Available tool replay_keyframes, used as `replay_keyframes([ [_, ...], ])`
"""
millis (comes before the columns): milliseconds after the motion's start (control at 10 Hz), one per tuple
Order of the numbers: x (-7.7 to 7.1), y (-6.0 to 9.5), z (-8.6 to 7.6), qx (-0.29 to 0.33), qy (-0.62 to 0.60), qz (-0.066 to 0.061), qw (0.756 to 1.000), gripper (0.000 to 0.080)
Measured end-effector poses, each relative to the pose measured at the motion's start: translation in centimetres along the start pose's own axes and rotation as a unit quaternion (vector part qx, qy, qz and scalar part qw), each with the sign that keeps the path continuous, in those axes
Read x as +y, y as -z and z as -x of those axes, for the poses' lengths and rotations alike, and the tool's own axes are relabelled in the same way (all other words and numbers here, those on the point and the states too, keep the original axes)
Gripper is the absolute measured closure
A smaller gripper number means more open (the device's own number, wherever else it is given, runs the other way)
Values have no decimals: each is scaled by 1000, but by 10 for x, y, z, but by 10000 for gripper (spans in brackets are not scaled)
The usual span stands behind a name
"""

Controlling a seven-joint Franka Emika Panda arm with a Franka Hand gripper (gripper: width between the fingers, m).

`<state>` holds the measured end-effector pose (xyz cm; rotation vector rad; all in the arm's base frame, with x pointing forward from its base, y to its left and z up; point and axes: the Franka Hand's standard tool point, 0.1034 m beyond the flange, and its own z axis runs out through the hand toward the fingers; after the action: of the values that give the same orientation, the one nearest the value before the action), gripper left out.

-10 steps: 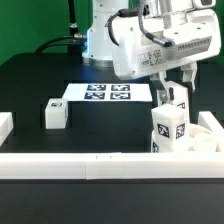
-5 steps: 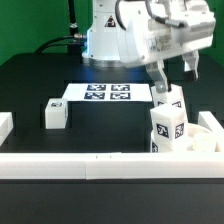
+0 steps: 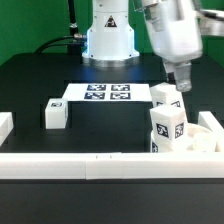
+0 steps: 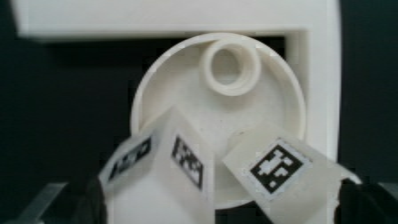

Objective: Assemble stool

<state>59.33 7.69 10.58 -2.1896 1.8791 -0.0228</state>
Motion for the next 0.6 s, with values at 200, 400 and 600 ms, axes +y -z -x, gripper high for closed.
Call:
replay_keyframes([
  [200, -4, 4, 0, -3, 128, 6, 992, 151],
  [400, -7, 6, -4, 1, 206, 4, 979, 151],
  [600, -6, 6, -6, 5, 325, 9, 946, 151],
])
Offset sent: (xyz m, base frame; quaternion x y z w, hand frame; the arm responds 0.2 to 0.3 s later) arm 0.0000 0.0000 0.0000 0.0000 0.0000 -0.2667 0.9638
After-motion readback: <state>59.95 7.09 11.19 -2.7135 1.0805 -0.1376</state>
